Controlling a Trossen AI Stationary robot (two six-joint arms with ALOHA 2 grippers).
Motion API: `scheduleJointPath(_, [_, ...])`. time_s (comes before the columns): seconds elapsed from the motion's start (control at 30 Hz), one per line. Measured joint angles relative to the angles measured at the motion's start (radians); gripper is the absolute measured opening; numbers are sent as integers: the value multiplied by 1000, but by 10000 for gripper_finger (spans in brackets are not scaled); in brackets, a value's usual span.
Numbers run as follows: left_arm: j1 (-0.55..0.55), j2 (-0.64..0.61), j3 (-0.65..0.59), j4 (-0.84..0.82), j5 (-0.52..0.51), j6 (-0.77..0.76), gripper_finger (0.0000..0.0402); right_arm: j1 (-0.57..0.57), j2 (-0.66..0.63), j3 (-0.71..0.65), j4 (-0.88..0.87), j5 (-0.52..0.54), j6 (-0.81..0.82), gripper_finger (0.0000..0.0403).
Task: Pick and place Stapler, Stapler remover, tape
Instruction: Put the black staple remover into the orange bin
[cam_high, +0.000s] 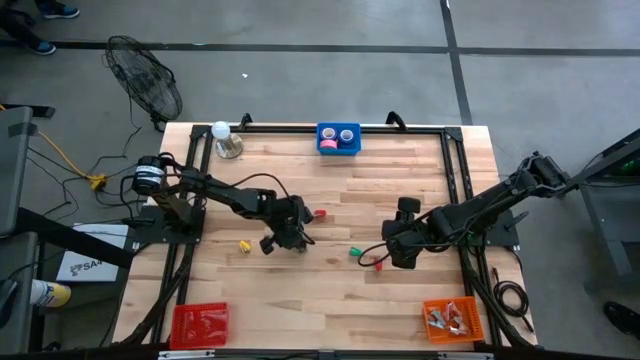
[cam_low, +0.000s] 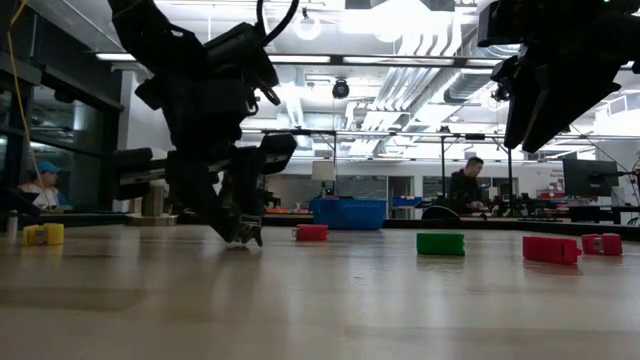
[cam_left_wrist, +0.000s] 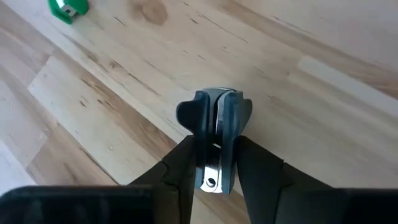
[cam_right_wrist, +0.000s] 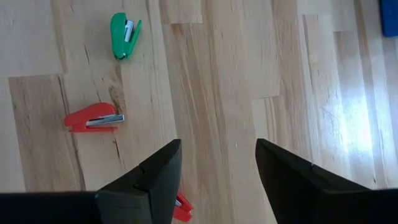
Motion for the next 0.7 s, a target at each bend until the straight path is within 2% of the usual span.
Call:
scheduleJointPath(0.27, [0,0,0,69,-8,-110,95,0,0,0,7,2,1,197])
scheduleJointPath(0.37, [0,-2,0,122,-46,-146,95,0,0,0,32,7,-1,197])
scheduleJointPath(0.5, [0,-2,0,222,-170,-187,94,0,0,0,82,66,-24,197])
scheduleJointPath(0.7, [0,-2,0,427,-385,-212,94,-4,3,0,227,224,-118,197])
